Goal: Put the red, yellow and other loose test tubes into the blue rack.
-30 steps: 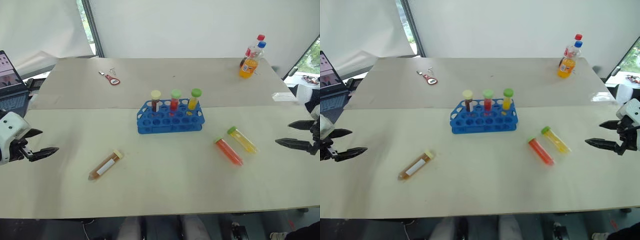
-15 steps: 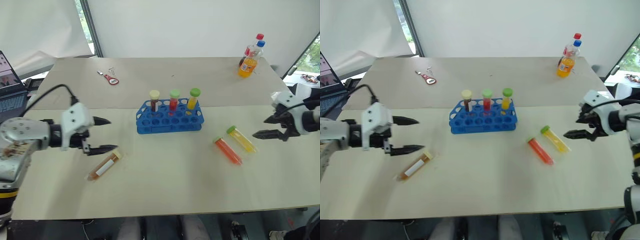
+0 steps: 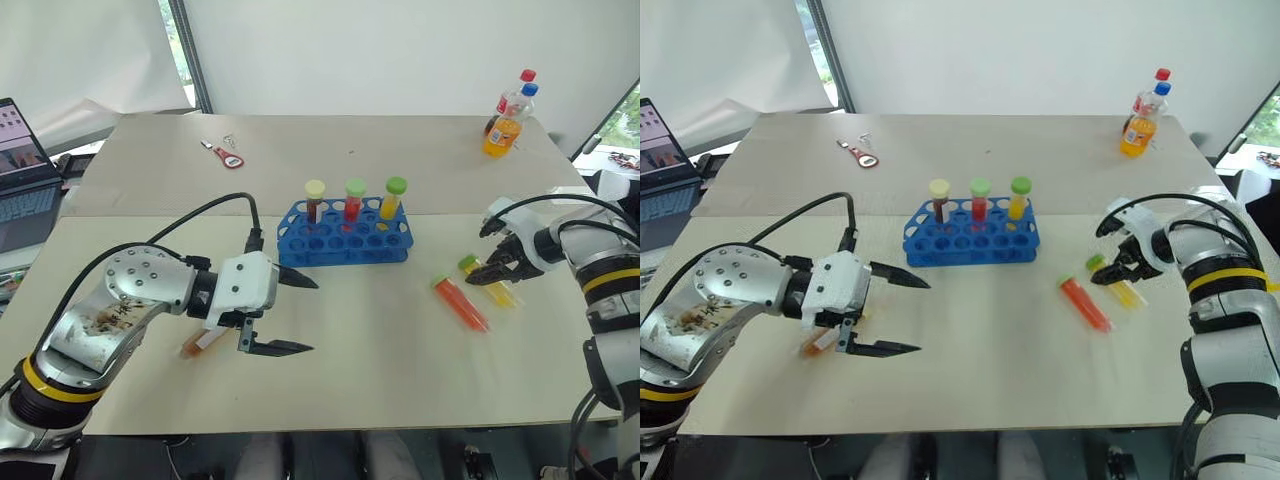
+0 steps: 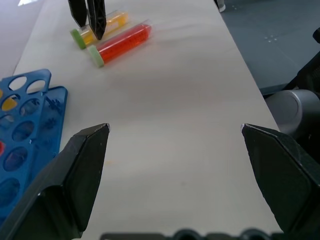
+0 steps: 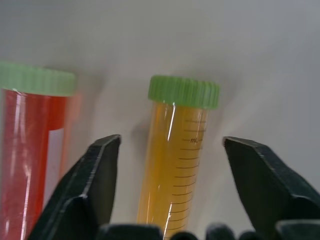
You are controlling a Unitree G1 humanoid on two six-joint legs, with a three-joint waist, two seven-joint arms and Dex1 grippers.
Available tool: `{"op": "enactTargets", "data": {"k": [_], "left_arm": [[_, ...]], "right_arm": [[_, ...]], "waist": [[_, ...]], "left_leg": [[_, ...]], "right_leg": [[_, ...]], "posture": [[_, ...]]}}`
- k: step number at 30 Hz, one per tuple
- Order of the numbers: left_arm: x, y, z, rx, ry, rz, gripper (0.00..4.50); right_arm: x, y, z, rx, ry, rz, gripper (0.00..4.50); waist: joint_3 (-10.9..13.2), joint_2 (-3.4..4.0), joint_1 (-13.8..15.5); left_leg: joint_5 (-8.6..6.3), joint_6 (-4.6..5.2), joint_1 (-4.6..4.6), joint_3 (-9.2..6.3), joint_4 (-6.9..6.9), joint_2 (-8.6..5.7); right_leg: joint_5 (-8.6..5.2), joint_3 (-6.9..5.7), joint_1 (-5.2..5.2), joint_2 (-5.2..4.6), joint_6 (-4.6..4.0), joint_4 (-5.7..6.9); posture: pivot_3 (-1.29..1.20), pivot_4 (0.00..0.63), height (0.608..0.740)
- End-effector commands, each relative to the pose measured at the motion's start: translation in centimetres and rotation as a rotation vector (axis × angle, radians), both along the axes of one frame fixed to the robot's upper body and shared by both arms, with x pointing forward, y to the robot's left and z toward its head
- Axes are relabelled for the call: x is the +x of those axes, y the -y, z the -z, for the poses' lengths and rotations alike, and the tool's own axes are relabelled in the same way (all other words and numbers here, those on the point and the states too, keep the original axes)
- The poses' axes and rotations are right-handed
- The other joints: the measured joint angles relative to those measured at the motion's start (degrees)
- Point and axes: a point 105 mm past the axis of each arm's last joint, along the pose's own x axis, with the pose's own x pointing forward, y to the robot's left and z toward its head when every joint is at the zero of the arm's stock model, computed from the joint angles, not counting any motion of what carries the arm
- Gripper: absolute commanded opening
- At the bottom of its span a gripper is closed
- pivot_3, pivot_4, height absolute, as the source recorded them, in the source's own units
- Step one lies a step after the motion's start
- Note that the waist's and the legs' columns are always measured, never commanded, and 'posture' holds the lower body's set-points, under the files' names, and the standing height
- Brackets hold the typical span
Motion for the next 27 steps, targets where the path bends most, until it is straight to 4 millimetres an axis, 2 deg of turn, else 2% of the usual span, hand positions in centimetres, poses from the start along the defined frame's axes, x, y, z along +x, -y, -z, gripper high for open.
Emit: {"op": "enactTargets", "data": {"k": [1,4,5,9,13,17,18,21,27], "left_arm": [[0.1,0.4,-0.9,-0.035,0.040,-0.002,4.50],[0.4,0.9,-1.9,-0.146,0.001,-0.029,4.50],[0.5,1.0,-2.2,-0.175,-0.013,-0.043,4.50],[1.2,0.9,-2.5,-0.234,-0.024,-0.079,4.50],[1.6,0.5,-2.8,-0.285,-0.021,-0.117,4.50],[2.4,-0.8,-2.5,-0.302,0.011,-0.192,4.50],[2.8,-1.0,-2.7,-0.321,0.024,-0.222,4.50],[3.5,-1.4,-3.2,-0.365,0.045,-0.274,4.50],[3.8,-1.1,-3.6,-0.395,0.033,-0.283,4.50]], "right_arm": [[0.4,0.1,-1.3,0.005,0.033,0.001,2.23],[0.4,0.0,-1.3,0.010,0.034,-0.002,1.19],[0.3,0.0,-1.3,0.014,0.033,-0.003,0.99],[0.3,0.2,-1.9,0.028,0.053,-0.002,0.98],[0.1,-0.3,-5.1,0.068,0.171,-0.066,0.98],[-0.9,-3.5,-9.7,0.249,0.346,-0.166,0.98],[-1.2,-4.8,-10.9,0.309,0.419,-0.196,0.98],[-1.9,-8.0,-13.0,0.491,0.644,-0.224,0.97],[-1.3,-11.1,-10.8,0.565,0.902,-0.113,0.97]], "waist": [[0.0,0.00,0.0],[0.0,0.00,0.0],[0.0,0.00,0.0],[0.0,0.00,0.0],[0.0,0.01,0.0],[0.0,0.03,0.3],[0.0,0.02,0.4],[0.0,-0.01,0.5],[0.0,-0.01,1.5]], "left_leg": [[0.00,0.00,0.00,-0.02,0.00,0.00],[0.00,0.00,0.01,-0.05,0.00,0.01],[0.00,0.00,0.02,-0.06,0.02,0.02],[0.00,0.00,0.02,-0.12,0.05,0.02],[0.00,0.00,0.00,-0.14,0.05,0.01],[0.00,0.00,0.02,-0.42,0.00,0.03],[0.00,0.00,0.03,-0.50,0.00,0.06],[0.00,0.00,0.03,-0.67,0.02,0.10],[0.03,-0.05,-0.02,-0.77,0.13,0.04]], "right_leg": [[0.00,0.00,0.00,0.00,0.00,0.01],[0.00,0.00,0.00,0.00,0.00,0.02],[0.00,0.00,0.01,0.00,0.00,0.03],[0.00,-0.01,0.02,0.01,0.01,0.05],[0.01,-0.01,0.00,-0.01,0.01,0.05],[0.01,-0.01,-0.01,0.01,0.01,0.04],[0.01,-0.01,-0.01,0.03,0.00,0.04],[0.02,-0.03,0.05,0.12,-0.01,0.07],[0.04,-0.09,0.12,0.11,-0.02,0.13]], "posture": [[0.00,0.150,0.733],[0.00,0.150,0.733],[0.00,0.150,0.733],[0.00,0.150,0.733],[0.00,0.150,0.733],[0.00,0.150,0.733],[0.00,0.150,0.733],[0.00,0.150,0.733],[0.00,0.150,0.733]]}}
